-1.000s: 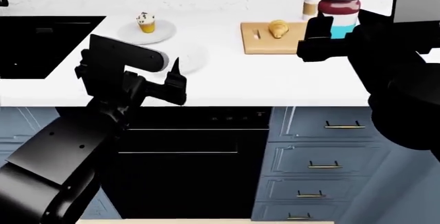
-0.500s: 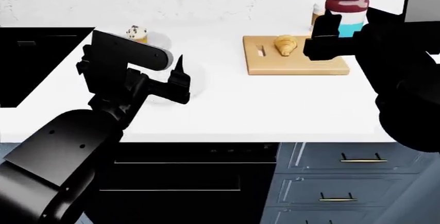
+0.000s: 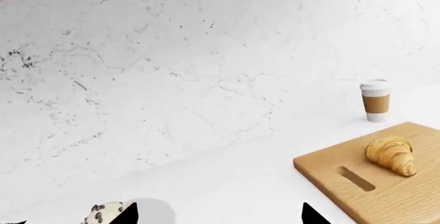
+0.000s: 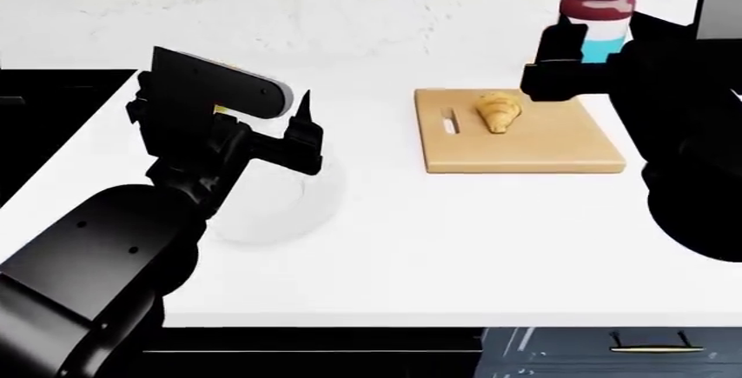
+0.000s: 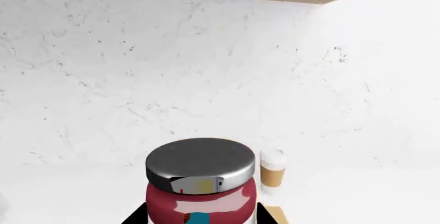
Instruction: From the different types of pastries on the counter, select a croissant and place it on the cutting board. Then retrieve a jar of jam from the cabinet and place it alongside the croissant on the cutting board.
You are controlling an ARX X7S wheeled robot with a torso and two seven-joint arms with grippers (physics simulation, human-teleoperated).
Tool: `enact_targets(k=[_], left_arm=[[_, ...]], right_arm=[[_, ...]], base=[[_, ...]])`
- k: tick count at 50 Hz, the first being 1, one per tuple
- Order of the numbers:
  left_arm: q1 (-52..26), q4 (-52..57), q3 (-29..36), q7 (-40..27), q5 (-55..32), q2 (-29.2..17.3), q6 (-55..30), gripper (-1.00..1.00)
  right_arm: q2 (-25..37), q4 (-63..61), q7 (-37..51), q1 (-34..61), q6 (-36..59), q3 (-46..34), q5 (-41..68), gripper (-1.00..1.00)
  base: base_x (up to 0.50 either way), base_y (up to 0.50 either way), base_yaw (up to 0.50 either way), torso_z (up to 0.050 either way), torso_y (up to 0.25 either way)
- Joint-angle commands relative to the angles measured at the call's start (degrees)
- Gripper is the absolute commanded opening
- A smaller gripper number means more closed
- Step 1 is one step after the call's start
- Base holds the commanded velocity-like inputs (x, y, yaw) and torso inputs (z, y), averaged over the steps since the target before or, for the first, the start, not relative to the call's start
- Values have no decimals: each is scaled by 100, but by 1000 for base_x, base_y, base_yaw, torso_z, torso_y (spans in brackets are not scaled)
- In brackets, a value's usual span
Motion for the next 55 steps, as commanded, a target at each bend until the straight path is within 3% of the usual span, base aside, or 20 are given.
enact_targets(k=[1, 12, 26, 55], left_arm=[[-14, 144, -24, -44, -81, -12, -125, 100], [-44, 262, -96, -92, -172, -10, -251, 100], [-55, 262, -139, -108, -221, -29, -242, 100], [-5, 158, -145, -127, -250, -101, -108, 100]], right_arm=[[78, -106, 48, -87, 2, 87, 5, -100], [194, -184, 140, -255, -92, 228, 52, -100], [307, -3, -417, -625, -723, 176, -843, -100], [-103, 1442, -1329, -876, -1925, -230, -2263, -100]], base=[[371, -1, 0, 0, 0], [173, 0, 0, 0, 1], [0, 0, 0, 0, 1], [0, 0, 0, 0, 0]])
